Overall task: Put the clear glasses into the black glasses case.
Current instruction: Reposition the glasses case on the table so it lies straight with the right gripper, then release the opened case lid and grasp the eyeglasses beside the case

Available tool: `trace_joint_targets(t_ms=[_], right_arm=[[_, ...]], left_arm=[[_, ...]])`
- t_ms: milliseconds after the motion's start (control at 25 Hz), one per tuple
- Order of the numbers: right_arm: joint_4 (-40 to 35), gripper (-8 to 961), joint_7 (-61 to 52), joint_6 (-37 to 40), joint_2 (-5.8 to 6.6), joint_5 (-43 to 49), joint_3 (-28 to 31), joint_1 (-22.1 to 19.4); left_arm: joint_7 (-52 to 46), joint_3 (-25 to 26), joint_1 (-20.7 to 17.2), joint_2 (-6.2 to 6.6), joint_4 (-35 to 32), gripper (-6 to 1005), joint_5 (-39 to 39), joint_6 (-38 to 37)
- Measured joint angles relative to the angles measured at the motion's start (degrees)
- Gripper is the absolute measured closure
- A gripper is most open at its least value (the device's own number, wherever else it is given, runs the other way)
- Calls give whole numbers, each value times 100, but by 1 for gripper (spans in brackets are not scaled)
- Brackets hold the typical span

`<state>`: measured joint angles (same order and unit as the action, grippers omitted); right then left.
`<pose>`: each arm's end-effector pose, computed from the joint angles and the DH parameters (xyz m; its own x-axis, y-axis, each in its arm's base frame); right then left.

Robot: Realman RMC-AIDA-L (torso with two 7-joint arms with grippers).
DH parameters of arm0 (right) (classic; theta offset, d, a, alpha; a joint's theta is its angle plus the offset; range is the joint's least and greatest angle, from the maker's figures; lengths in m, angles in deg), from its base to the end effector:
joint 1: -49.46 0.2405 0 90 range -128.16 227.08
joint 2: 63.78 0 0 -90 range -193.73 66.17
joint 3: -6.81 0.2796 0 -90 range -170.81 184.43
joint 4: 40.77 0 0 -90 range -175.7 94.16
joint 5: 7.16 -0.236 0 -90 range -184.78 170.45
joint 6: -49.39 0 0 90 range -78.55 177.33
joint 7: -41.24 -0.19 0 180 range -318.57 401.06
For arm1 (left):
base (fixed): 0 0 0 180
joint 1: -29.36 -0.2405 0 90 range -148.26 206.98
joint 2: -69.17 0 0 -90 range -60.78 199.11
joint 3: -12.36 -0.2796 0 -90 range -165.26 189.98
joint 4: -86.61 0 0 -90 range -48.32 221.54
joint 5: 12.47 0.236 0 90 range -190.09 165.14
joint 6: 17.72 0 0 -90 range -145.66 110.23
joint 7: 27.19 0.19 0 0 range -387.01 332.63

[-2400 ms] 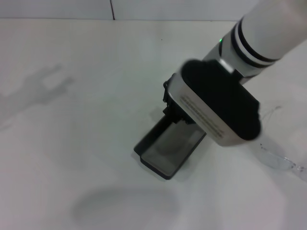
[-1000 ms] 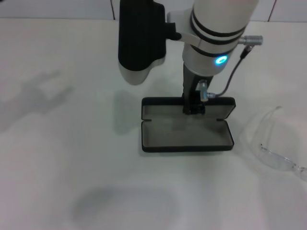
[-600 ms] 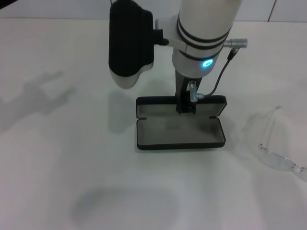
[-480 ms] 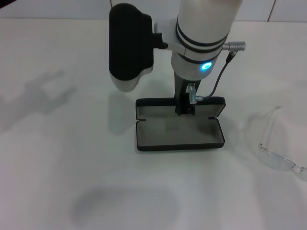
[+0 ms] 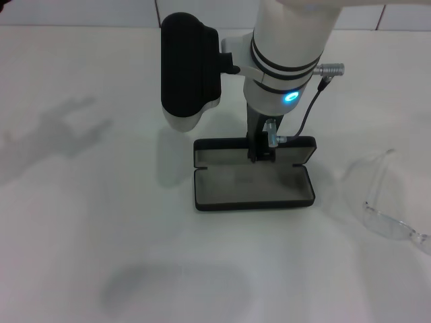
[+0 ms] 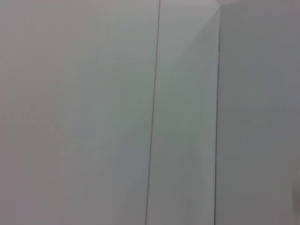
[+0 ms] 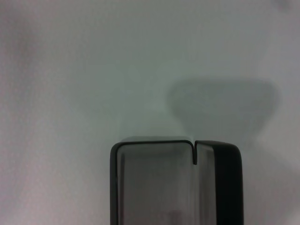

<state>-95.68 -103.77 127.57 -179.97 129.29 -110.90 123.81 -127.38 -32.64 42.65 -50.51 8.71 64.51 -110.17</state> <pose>0.0426 0.4152 -0.1647 0.7534 0.0782 0.6529 0.2247 -0.9637 -0.1438 -0.1897 0.3476 0.1279 0.5883 -0.0228 0.8083 0.4335 -0.8349 -0.3391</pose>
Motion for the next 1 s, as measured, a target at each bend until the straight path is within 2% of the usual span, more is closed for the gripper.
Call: trace_joint_targets(t_ms=[920,1000], right_arm=[[41,727,-6,-3,0,-260,-6,-7],[36,672,-34,20,0,-260,-5,-7]], left_arm=[[0,10,-38,-3,30,332,1,8],[0,8,-38,-3,30,332,1,8]])
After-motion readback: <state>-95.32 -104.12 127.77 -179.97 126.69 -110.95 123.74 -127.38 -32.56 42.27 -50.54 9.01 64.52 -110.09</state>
